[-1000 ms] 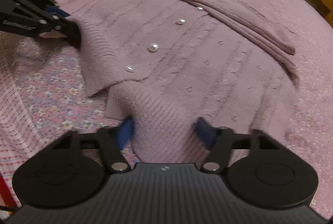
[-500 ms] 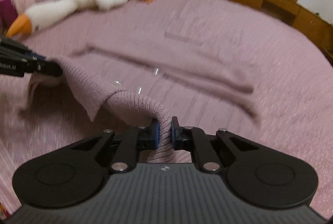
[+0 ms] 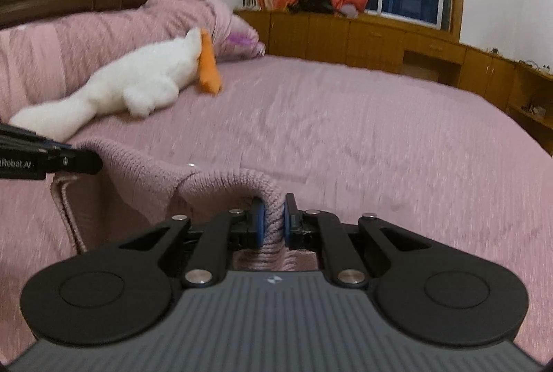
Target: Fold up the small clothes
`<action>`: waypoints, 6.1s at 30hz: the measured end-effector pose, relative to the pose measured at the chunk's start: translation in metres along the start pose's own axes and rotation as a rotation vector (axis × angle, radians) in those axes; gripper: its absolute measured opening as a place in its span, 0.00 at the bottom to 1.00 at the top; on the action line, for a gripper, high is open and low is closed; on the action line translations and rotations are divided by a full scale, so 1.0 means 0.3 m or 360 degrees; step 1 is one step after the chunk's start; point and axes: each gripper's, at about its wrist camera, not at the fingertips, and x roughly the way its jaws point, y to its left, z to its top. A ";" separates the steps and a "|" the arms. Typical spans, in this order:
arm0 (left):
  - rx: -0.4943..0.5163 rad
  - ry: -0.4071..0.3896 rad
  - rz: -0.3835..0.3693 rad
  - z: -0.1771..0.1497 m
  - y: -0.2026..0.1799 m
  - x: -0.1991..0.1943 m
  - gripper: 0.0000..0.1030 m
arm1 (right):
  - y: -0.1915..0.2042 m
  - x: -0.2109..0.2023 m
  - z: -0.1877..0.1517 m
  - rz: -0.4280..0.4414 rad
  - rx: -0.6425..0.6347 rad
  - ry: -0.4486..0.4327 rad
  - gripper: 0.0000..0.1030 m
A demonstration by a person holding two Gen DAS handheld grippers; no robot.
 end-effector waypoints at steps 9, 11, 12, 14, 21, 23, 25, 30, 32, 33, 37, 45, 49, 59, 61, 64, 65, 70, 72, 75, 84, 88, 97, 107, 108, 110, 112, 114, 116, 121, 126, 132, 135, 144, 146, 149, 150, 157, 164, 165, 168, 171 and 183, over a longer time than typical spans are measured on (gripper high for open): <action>-0.0010 -0.0054 0.0118 0.143 0.035 0.206 0.12 | -0.048 0.229 0.156 -0.0076 -0.0027 -0.0059 0.11; 0.0007 -0.0035 0.0156 0.152 0.041 0.273 0.12 | -0.065 0.305 0.163 -0.0082 -0.0026 -0.0033 0.11; 0.0015 -0.0015 0.0172 0.153 0.044 0.320 0.12 | -0.074 0.349 0.164 -0.0086 -0.0020 -0.0015 0.11; 0.0023 0.0026 0.0189 0.144 0.052 0.401 0.12 | -0.088 0.437 0.161 -0.0090 -0.0014 0.0020 0.11; 0.0026 0.0167 0.0234 0.079 0.098 0.647 0.12 | -0.123 0.730 0.077 -0.0124 0.0060 0.0158 0.11; 0.0036 0.0200 0.0256 0.059 0.109 0.704 0.12 | -0.124 0.797 0.043 -0.0121 0.0075 0.0204 0.11; 0.0033 0.0243 0.0274 0.034 0.121 0.755 0.12 | -0.123 0.855 0.016 -0.0114 0.0092 0.0243 0.11; 0.0001 0.0276 0.0279 -0.003 0.144 0.815 0.17 | -0.143 0.954 -0.044 -0.0099 0.0174 0.0331 0.13; 0.0006 0.0280 0.0286 0.002 0.144 0.820 0.25 | -0.151 0.965 -0.058 -0.0088 0.0216 0.0341 0.25; 0.0001 0.0281 0.0303 0.005 0.146 0.815 0.31 | -0.151 0.962 -0.061 -0.0089 0.0240 0.0335 0.27; -0.0037 0.0276 0.0300 0.022 0.159 0.767 0.39 | -0.170 0.908 -0.058 -0.0088 0.0361 0.0270 0.42; 0.0001 0.0212 0.0301 0.043 0.134 0.616 0.50 | -0.163 0.709 -0.043 -0.0052 0.0312 0.0167 0.57; -0.0002 0.0206 0.0257 0.032 0.116 0.552 0.50 | -0.146 0.629 -0.055 -0.0002 0.0273 0.0147 0.61; 0.0079 0.0281 0.0167 -0.049 0.057 0.512 0.51 | -0.079 0.522 -0.135 0.0044 0.0155 0.0159 0.62; 0.0083 0.0301 0.0167 -0.063 0.052 0.514 0.51 | -0.061 0.516 -0.150 0.0039 0.0114 0.0178 0.63; 0.0090 0.0320 0.0160 -0.083 0.044 0.518 0.51 | -0.030 0.512 -0.177 0.0031 0.0027 0.0209 0.65; 0.0096 0.0329 0.0155 -0.088 0.040 0.521 0.51 | -0.024 0.513 -0.185 0.0030 0.0007 0.0212 0.65; 0.0172 0.0357 0.0121 -0.120 0.015 0.546 0.51 | -0.003 0.526 -0.204 0.0074 -0.0032 0.0223 0.65; 0.0216 0.0346 0.0126 -0.132 0.009 0.554 0.52 | 0.006 0.529 -0.214 0.0078 -0.0064 0.0222 0.66; 0.0257 0.0324 0.0137 -0.148 0.001 0.568 0.53 | 0.014 0.538 -0.230 0.0076 -0.0095 0.0215 0.65; 0.0252 0.0209 0.0170 -0.143 0.028 0.553 0.12 | -0.012 0.553 -0.232 -0.0025 -0.0040 0.0182 0.09; 0.0154 0.0085 0.0202 -0.084 0.085 0.522 0.11 | -0.069 0.534 -0.183 -0.0071 0.0064 0.0112 0.08; -0.0016 -0.0002 0.0393 0.040 0.280 0.589 0.11 | -0.311 0.554 -0.037 -0.0250 0.0326 0.0045 0.08; -0.0192 0.0165 0.0455 -0.022 0.419 0.704 0.14 | -0.486 0.761 -0.102 -0.0443 0.0340 0.0264 0.08; -0.0198 0.0169 0.0453 -0.024 0.427 0.706 0.14 | -0.505 0.779 -0.112 -0.0450 0.0346 0.0294 0.08; -0.0204 0.0170 0.0443 -0.024 0.442 0.708 0.14 | -0.545 0.803 -0.121 -0.0454 0.0346 0.0333 0.09; -0.0219 0.0183 0.0422 -0.023 0.463 0.717 0.15 | -0.583 0.824 -0.109 -0.0475 0.0318 0.0352 0.09; -0.0240 0.0185 0.0415 -0.023 0.478 0.720 0.18 | -0.614 0.836 -0.090 -0.0545 0.0291 0.0356 0.09; -0.0249 0.0175 0.0422 -0.015 0.485 0.720 0.23 | -0.631 0.835 -0.070 -0.0650 0.0237 0.0336 0.09; -0.0264 0.0131 0.0536 -0.003 0.501 0.701 0.33 | -0.627 0.761 -0.043 -0.0544 0.0304 0.0287 0.09; -0.0357 0.0182 0.0517 -0.012 0.534 0.703 0.33 | -0.556 0.728 -0.085 -0.0286 0.0348 0.0336 0.23; -0.0309 0.0226 0.0553 -0.020 0.521 0.713 0.33 | -0.541 0.776 -0.205 -0.0329 0.0415 0.0357 0.50; -0.0305 0.0242 0.0559 -0.022 0.519 0.722 0.33 | -0.548 0.777 -0.215 -0.0334 0.0467 0.0340 0.55; -0.0301 0.0286 0.0581 -0.039 0.515 0.690 0.55 | -0.586 0.691 -0.220 -0.0306 0.0713 0.0273 0.79; -0.0341 0.0307 0.0556 -0.043 0.517 0.665 0.55 | -0.593 0.642 -0.225 -0.0278 0.0790 0.0229 0.87; -0.0367 0.0324 0.0583 -0.043 0.506 0.616 0.56 | -0.607 0.577 -0.234 -0.0229 0.0891 0.0210 0.91; -0.0367 0.0325 0.0593 -0.044 0.501 0.597 0.58 | -0.612 0.563 -0.236 -0.0218 0.0911 0.0223 0.92; -0.0427 0.0344 0.0607 -0.072 0.461 0.447 0.60 | -0.618 0.439 -0.284 -0.0207 0.0941 0.0261 0.94; -0.0481 0.0389 0.0578 -0.097 0.399 0.354 0.60 | -0.635 0.380 -0.364 -0.0125 0.1120 0.0226 0.96; -0.0479 0.0393 0.0579 -0.099 0.385 0.345 0.60 | -0.637 0.383 -0.382 -0.0073 0.1158 0.0230 0.96; -0.0466 0.0417 0.0557 -0.100 0.349 0.334 0.60 | -0.623 0.404 -0.414 -0.0017 0.1179 0.0291 0.96; -0.0454 0.0439 0.0538 -0.102 0.318 0.333 0.60 | -0.604 0.405 -0.413 0.0000 0.1098 0.0299 0.99; -0.0320 0.0517 0.0549 -0.107 0.209 0.350 0.60 | -0.587 0.431 -0.410 0.0001 0.1003 0.0340 1.00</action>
